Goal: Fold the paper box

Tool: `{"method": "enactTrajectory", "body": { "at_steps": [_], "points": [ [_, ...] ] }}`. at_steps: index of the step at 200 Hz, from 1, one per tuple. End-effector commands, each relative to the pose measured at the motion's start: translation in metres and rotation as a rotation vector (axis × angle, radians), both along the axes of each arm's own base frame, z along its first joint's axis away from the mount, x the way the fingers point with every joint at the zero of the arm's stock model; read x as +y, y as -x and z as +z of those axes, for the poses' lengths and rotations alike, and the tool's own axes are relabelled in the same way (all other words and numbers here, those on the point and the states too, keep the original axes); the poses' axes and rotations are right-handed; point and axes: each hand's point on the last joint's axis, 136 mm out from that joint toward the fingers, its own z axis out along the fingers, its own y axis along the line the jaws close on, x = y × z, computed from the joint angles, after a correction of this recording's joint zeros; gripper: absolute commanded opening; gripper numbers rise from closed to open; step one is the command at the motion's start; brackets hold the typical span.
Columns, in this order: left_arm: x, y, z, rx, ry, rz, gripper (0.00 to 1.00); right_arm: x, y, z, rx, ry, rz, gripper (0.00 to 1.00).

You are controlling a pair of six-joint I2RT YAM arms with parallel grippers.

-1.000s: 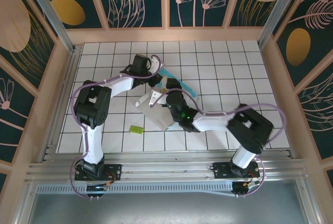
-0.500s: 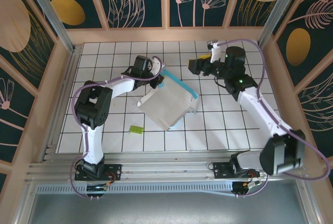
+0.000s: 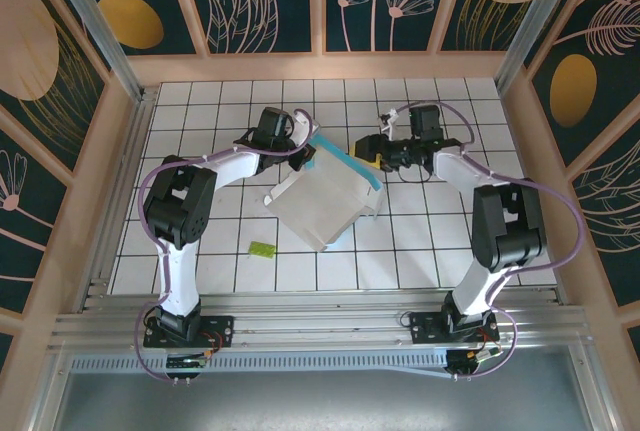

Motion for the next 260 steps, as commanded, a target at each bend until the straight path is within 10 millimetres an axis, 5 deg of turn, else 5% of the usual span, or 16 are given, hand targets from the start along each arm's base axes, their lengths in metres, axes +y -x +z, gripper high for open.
{"method": "enactTrajectory", "body": {
  "at_steps": [1, 44, 93, 141, 156, 173, 198, 230, 260],
  "points": [
    [-0.001, 0.004, -0.010, 0.008, -0.031, -0.013, 0.01, 0.011, 0.005, -0.001, 0.002, -0.005, 0.044, 0.56],
    [0.010, -0.003, -0.033, 0.046, -0.119, 0.043, 0.17, 0.008, 0.002, -0.016, -0.003, 0.058, 0.024, 0.48],
    [0.010, -0.004, -0.041, 0.071, -0.132, 0.047, 0.00, 0.013, 0.004, -0.020, -0.027, 0.119, 0.041, 0.46],
    [0.005, -0.007, -0.035, 0.060, -0.100, 0.047, 0.00, 0.023, 0.004, -0.012, -0.045, 0.117, 0.054, 0.46],
    [0.005, -0.008, -0.032, 0.055, -0.093, 0.053, 0.12, 0.023, 0.003, -0.012, -0.049, 0.121, 0.051, 0.46],
    [0.004, -0.010, -0.030, 0.051, -0.083, 0.058, 0.08, 0.025, 0.003, -0.013, -0.052, 0.126, 0.052, 0.46],
    [0.001, -0.010, -0.019, 0.035, -0.029, 0.074, 0.05, 0.027, 0.003, -0.015, -0.070, 0.160, 0.057, 0.45],
    [0.006, -0.008, 0.008, -0.020, 0.066, 0.145, 0.27, 0.025, -0.002, -0.014, -0.135, 0.250, 0.047, 0.43],
    [0.019, -0.004, 0.036, -0.065, 0.130, 0.243, 0.31, 0.025, -0.004, -0.002, -0.247, 0.318, 0.048, 0.43]
  ]
}}
